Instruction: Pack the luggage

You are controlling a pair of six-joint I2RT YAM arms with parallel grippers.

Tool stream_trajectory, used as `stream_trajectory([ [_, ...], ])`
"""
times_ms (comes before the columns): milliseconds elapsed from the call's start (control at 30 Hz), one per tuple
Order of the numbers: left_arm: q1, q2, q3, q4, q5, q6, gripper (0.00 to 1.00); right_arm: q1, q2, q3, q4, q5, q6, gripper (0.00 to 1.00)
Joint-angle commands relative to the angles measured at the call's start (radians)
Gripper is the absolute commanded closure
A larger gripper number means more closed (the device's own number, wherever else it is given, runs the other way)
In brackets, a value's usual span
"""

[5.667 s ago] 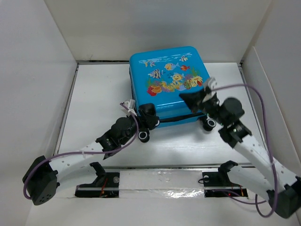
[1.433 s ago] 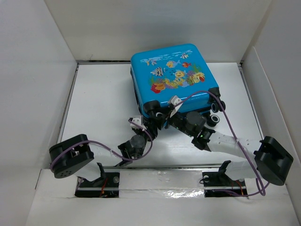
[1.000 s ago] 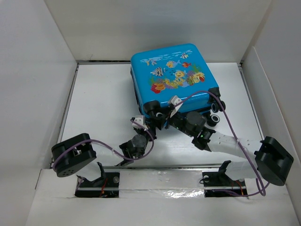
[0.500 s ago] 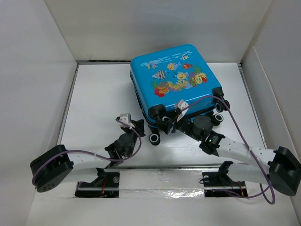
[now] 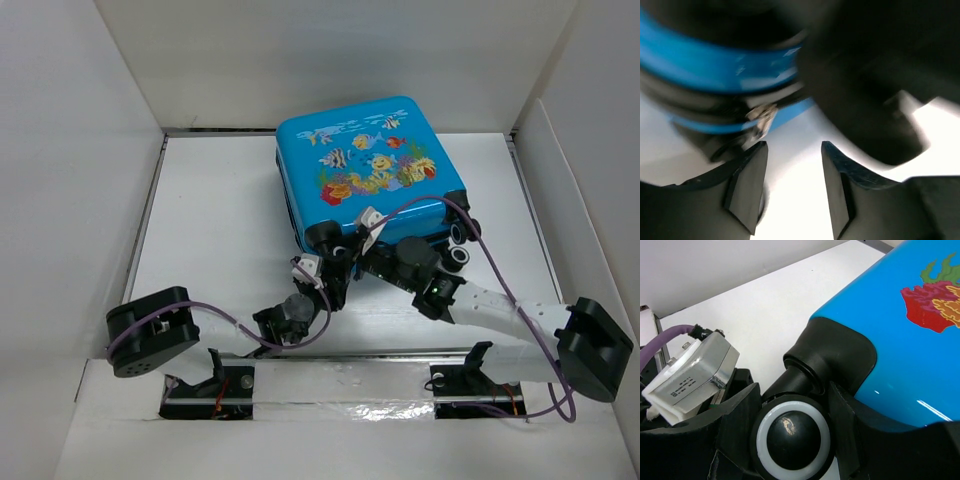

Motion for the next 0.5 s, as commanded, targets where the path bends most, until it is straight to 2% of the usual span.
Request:
stream_trajectory([
  [0, -0.001, 0.021, 0.062, 0.097, -0.041, 0.029, 0.56, 0.035, 0.012, 0.108, 0.117, -0.054, 0.006, 1.0],
  [67, -0.001, 0.039, 0.083, 0.1, -0.085, 0.032, 0.56, 0.05, 0.018, 0.125, 0.114, -0.061, 0.006, 1.0],
  [300, -0.001, 0.078, 0.141, 0.056, -0.318, 0.04, 0.68, 0.084, 0.007, 0.132, 0.093, -0.066, 0.008, 1.0],
  [367, -0.001, 0.075, 0.144, 0.054, -0.346, 0.052, 0.71, 0.093, 0.0, 0.125, 0.089, -0.066, 0.008, 1.0],
  [400, -0.001, 0.067, 0.143, 0.054, -0.36, 0.06, 0.78, 0.093, -0.003, 0.118, 0.088, -0.061, 0.008, 1.0],
  [467, -0.001, 0.061, 0.14, 0.052, -0.368, 0.066, 0.85, 0.093, -0.011, 0.109, 0.088, -0.051, 0.011, 1.0],
])
